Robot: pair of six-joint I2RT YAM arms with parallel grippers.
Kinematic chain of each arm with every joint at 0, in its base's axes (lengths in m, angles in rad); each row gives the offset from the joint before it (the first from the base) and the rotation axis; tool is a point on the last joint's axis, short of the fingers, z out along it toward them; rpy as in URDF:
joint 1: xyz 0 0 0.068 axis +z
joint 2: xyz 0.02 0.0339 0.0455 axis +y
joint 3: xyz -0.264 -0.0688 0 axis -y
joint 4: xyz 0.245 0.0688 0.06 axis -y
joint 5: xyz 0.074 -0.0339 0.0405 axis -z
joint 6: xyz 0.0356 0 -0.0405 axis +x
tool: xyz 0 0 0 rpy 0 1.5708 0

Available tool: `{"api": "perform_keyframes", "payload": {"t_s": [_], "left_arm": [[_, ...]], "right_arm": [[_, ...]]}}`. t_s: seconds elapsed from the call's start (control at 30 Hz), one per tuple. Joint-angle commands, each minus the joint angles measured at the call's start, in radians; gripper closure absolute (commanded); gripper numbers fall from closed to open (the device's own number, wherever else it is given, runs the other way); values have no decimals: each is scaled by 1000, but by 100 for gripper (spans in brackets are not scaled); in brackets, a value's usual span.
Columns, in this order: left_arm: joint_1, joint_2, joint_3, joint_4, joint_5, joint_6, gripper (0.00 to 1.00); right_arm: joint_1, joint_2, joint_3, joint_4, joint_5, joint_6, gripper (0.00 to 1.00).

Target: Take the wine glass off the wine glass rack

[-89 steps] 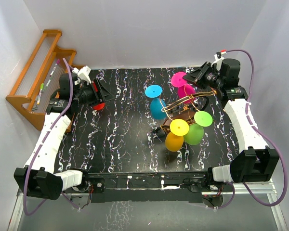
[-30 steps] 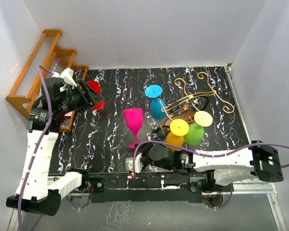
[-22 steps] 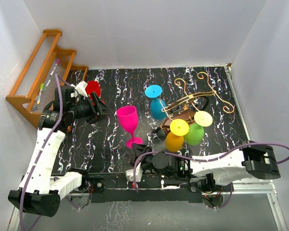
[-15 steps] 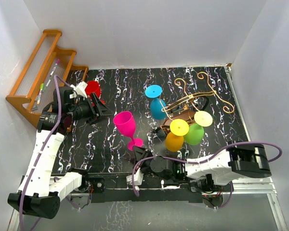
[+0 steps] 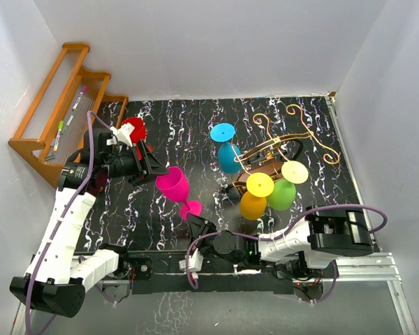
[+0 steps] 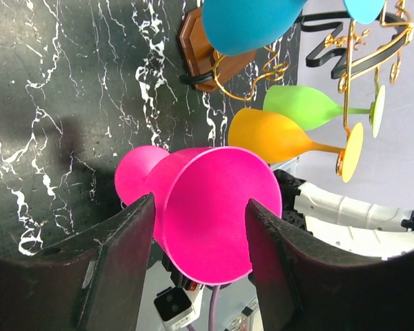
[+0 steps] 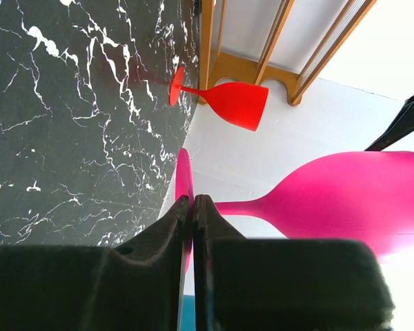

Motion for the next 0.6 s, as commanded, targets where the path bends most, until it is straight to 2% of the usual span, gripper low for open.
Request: {"api": "perform_keyframes", "payload": {"t_s": [0.0, 0.13, 0.27, 0.3, 0.37, 0.4, 0.5, 0.57], "left_arm": [[-22, -1, 1, -63, -2, 52, 47], [-38, 2, -10, -96, -34, 88, 48], [-45, 14, -33, -100, -30, 117, 58], [-44, 17, -40, -102, -33, 125, 66], [-46, 25, -48, -104, -39, 139, 92], [-46, 29, -50, -107, -47, 145, 100], [-46, 42, -25, -139, -124, 169, 100], [-46, 44, 9, -163, -201, 180, 100]], "right_arm": [[5, 34, 46, 172, 32, -59, 92], [5, 59, 44, 218, 39, -86, 92], [5, 70, 50, 232, 39, -92, 92], [5, 73, 51, 234, 41, -92, 92], [5, 76, 54, 234, 45, -91, 91], [5, 76, 54, 235, 46, -90, 90], [5, 73, 52, 229, 54, -78, 80], [5, 66, 51, 212, 61, -56, 66]]}}
